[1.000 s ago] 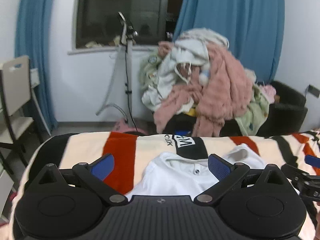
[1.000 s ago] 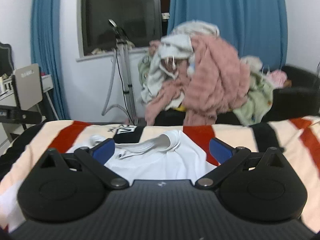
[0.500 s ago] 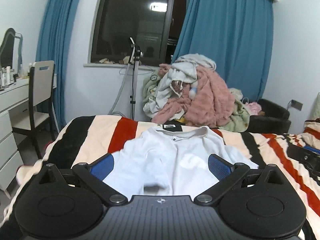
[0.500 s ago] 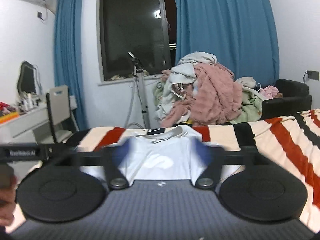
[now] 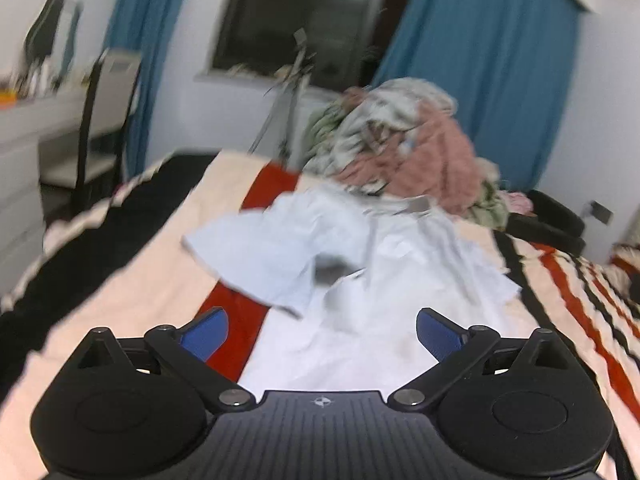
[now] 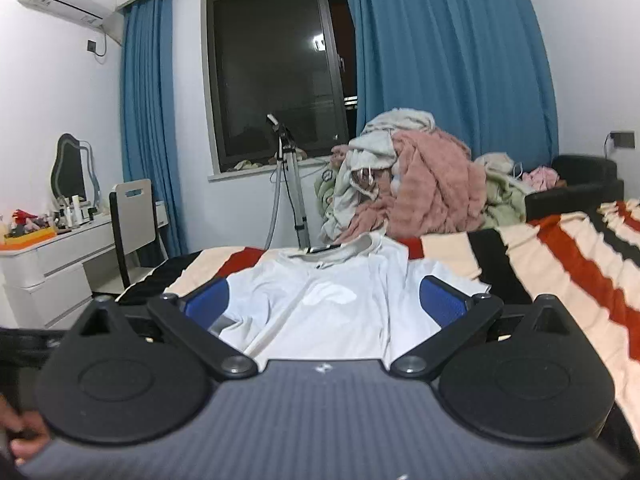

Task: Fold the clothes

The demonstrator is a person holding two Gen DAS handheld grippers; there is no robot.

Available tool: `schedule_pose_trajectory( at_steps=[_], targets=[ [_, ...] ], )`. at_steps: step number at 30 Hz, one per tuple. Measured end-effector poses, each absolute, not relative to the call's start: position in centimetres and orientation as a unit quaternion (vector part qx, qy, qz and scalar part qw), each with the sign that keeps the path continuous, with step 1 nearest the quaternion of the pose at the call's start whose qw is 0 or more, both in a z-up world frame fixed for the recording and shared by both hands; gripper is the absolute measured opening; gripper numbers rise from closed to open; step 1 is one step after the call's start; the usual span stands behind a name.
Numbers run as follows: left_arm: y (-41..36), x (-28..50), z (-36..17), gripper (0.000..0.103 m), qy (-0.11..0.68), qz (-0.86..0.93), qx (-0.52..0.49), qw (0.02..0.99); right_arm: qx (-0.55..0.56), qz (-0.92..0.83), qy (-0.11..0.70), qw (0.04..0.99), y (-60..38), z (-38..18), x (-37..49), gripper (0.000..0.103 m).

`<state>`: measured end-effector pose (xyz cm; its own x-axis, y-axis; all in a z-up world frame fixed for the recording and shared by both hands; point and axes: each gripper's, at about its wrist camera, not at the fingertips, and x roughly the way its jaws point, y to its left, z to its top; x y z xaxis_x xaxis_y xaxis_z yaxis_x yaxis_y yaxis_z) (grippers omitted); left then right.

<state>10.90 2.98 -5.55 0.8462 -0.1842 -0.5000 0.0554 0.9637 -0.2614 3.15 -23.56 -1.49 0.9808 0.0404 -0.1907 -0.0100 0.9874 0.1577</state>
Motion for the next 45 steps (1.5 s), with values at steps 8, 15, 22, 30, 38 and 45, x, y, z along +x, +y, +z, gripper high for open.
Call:
schedule_pose_trajectory(
  at_steps=[8, 15, 22, 30, 38, 45],
  targets=[
    [8.2, 22.9, -10.4, 0.086, 0.305, 0.003, -0.231, 0.924, 0.074, 0.009, 0.145, 0.987, -23.2, -6.0, 7.8, 0.103],
    [10.2, 32.1, -13.3, 0.058, 0.32, 0.033, -0.236, 0.917, 0.105, -0.003, 0.183, 0.977, -24.2, -9.4, 12.3, 0.103],
    [11.5, 39.6, -8.5, 0.003, 0.306, 0.038, -0.162, 0.937, 0.113, -0.013, 0.207, 0.972, -24.3, -11.3, 13.9, 0.103],
    [12.2, 52.1, -2.3, 0.002, 0.284, 0.145, 0.021, 0.948, 0.079, -0.01, 0.215, 0.973, -22.7, -12.9, 16.4, 0.103],
    [11.4, 53.9, -6.8, 0.064, 0.305, 0.14, 0.023, 0.942, 0.083, -0.01, 0.216, 0.973, -23.6, -14.0, 17.9, 0.103],
    [7.1, 42.2, -4.9, 0.092, 0.263, 0.085, 0.028, 0.961, 0.076, -0.006, 0.193, 0.978, -23.5, -12.9, 17.5, 0.103]
  ],
)
